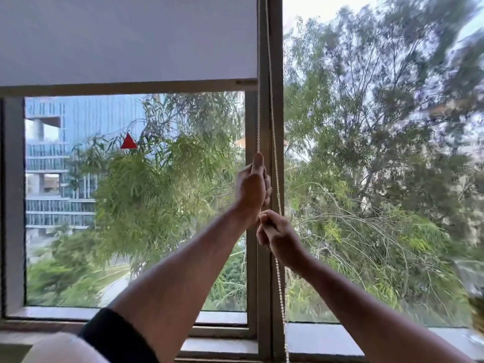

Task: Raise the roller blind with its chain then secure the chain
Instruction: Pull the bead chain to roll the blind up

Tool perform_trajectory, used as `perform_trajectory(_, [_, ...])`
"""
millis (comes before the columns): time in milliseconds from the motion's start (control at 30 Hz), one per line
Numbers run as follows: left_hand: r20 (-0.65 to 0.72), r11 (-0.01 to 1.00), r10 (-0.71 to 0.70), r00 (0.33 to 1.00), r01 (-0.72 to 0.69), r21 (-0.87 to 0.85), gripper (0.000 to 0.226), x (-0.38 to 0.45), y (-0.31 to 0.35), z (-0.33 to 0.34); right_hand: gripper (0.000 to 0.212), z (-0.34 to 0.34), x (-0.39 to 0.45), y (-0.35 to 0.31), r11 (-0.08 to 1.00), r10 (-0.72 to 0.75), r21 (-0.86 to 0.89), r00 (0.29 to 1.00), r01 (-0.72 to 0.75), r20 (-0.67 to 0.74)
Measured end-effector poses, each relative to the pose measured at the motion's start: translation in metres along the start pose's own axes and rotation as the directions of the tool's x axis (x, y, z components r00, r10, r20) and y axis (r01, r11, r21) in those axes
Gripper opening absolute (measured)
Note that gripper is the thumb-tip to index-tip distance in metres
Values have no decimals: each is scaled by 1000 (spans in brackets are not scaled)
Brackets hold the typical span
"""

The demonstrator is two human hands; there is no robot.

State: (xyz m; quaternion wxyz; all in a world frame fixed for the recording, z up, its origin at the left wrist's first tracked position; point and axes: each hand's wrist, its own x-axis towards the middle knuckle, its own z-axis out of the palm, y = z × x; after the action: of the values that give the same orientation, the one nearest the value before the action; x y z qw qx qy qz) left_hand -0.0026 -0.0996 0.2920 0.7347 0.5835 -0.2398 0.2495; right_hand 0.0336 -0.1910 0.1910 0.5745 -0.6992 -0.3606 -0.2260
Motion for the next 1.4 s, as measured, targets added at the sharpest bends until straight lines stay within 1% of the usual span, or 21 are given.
perform_trajectory(33, [5, 1000, 2, 1000, -2, 7, 59, -2, -4, -2, 46, -2, 3, -6, 998, 19, 64, 1000, -19, -9])
perform_trajectory(100, [10, 1000, -2, 1000, 2, -1, 61, -8, -12, -5, 34, -6, 13, -20, 984, 49, 174, 998, -41, -47])
perform_trajectory(167, [3, 1000, -3, 1000, 3, -10, 63, -13, -21, -7, 26, -10, 26, -39, 971, 71, 235, 993, -48, -89])
perform_trajectory(267, [-14, 1000, 5, 1000, -5, 20, 59, -22, -32, -8, 33, -15, 44, -71, 968, 100, 241, 987, -67, -126])
perform_trajectory(333, [-4, 1000, -2, 1000, 2, 31, 58, -27, -37, -13, 38, -16, 56, -93, 932, 119, 355, 987, -73, -108])
perform_trajectory(433, [29, 998, -56, 998, 55, 20, 53, -33, -40, -16, 39, -12, 75, -115, 823, 172, 555, 984, -124, -35])
perform_trajectory(500, [35, 997, -77, 996, 78, -7, 52, -37, -43, -15, 36, -6, 82, -117, 777, 201, 609, 980, -156, -5])
perform_trajectory(533, [35, 997, -78, 996, 79, -15, 51, -39, -45, -15, 34, -2, 84, -115, 774, 194, 616, 981, -148, -9])
perform_trajectory(600, [46, 997, -74, 996, 74, -2, 50, -43, -51, -17, 31, 4, 82, -105, 783, 157, 612, 987, -111, -22])
perform_trajectory(700, [73, 994, -94, 993, 89, 68, 49, -49, -65, -29, 31, 11, 72, -87, 805, 131, 586, 991, -89, -30])
perform_trajectory(767, [119, 990, -121, 985, 111, 90, 48, -51, -73, -41, 32, 14, 63, -77, 826, 109, 560, 993, -64, -46])
perform_trajectory(833, [159, 986, -115, 981, 94, 135, 45, -49, -78, -52, 33, 17, 53, -71, 831, 97, 554, 994, -52, -51])
perform_trajectory(900, [120, 977, -96, 988, 70, 200, 44, -41, -73, -60, 34, 19, 46, -68, 835, 83, 549, 995, -40, -53])
perform_trajectory(967, [58, 975, -53, 997, 39, 220, 48, -26, -58, -64, 35, 22, 39, -67, 862, 65, 507, 995, -21, -69])
perform_trajectory(1067, [42, 978, -35, 999, 26, 208, 57, 2, -19, -57, 38, 26, 29, -62, 904, 26, 428, 996, 13, -85])
perform_trajectory(1133, [36, 987, -55, 998, 48, 156, 55, 19, 9, -43, 42, 26, 24, -56, 931, 1, 363, 993, 42, -118])
perform_trajectory(1233, [117, 991, -132, 984, 129, 25, 51, 30, 41, -20, 48, 25, 23, -47, 948, -10, 313, 990, 53, -139])
perform_trajectory(1300, [138, 983, -186, 973, 184, 29, 53, 30, 50, -6, 49, 28, 24, -42, 957, -24, 285, 991, 61, -130])
perform_trajectory(1400, [81, 977, -211, 974, 207, 55, 56, 27, 47, 7, 42, 26, 22, -35, 970, -51, 230, 993, 75, -108])
